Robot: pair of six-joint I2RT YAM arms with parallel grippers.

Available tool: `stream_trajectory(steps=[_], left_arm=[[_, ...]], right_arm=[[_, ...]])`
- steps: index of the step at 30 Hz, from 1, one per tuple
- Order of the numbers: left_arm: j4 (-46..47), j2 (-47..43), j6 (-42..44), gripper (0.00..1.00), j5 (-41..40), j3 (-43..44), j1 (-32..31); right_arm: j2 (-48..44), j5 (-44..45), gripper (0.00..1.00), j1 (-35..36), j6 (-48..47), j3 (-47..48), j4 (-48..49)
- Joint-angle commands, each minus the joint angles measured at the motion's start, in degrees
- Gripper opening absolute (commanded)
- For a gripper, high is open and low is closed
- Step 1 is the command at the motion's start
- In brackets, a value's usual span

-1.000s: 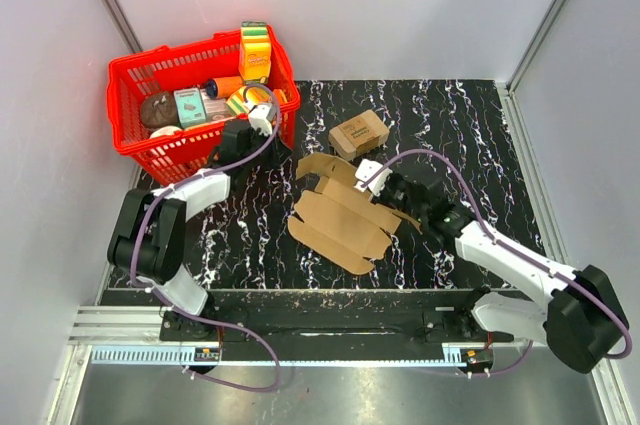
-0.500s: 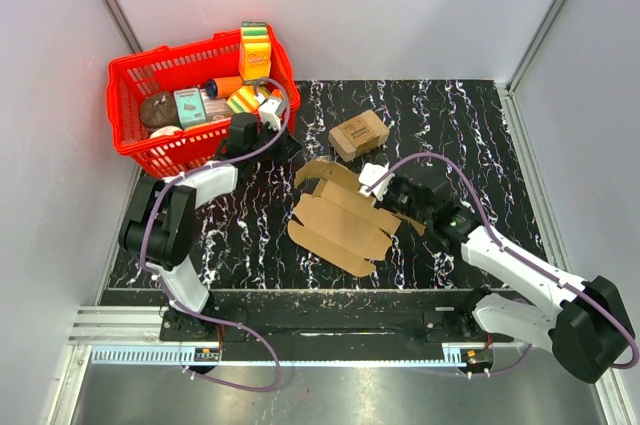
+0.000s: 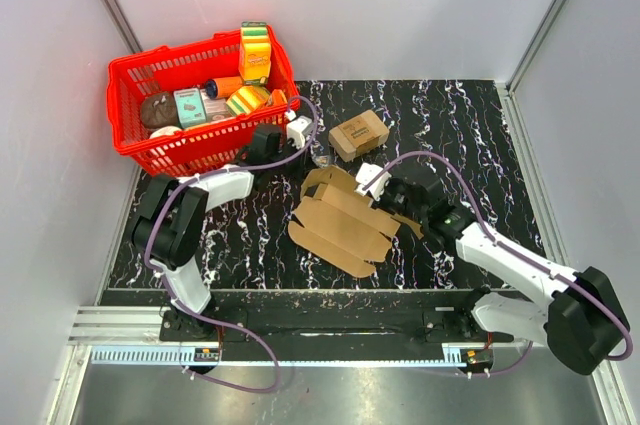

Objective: Fold the paper box

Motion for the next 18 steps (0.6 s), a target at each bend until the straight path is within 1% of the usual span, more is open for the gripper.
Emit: stream_trajectory(steps=[1, 7, 11, 13, 18], left_arm=[[-1.28, -3.28, 2.26, 0.06, -0.12, -1.99, -0.16], [-4.36, -4.60, 3.67, 0.05, -2.14, -2.60, -2.44], [-3.14, -5.83, 3.23, 0.05, -2.84, -5.67, -3.06], [-2.43, -6.27, 3.05, 0.04, -3.37, -6.64, -3.06], [-2.34, -5.74, 2.61, 0.04, -3.72, -6.82, -3.06]], right_arm=[[1.05, 1.44, 0.02, -0.34, 1.53, -0.45, 3.83], [2.28, 2.23, 0.02, -0.26, 1.71, -0.54, 4.45], [2.72, 1.89, 0.01, -0.34, 0.92, -0.80, 4.27], [2.98, 1.18, 0.02, -0.26, -0.92, -0.98, 3.75], [3.42, 1.97, 0.01, -0.17, -3.91, -0.28, 1.02]])
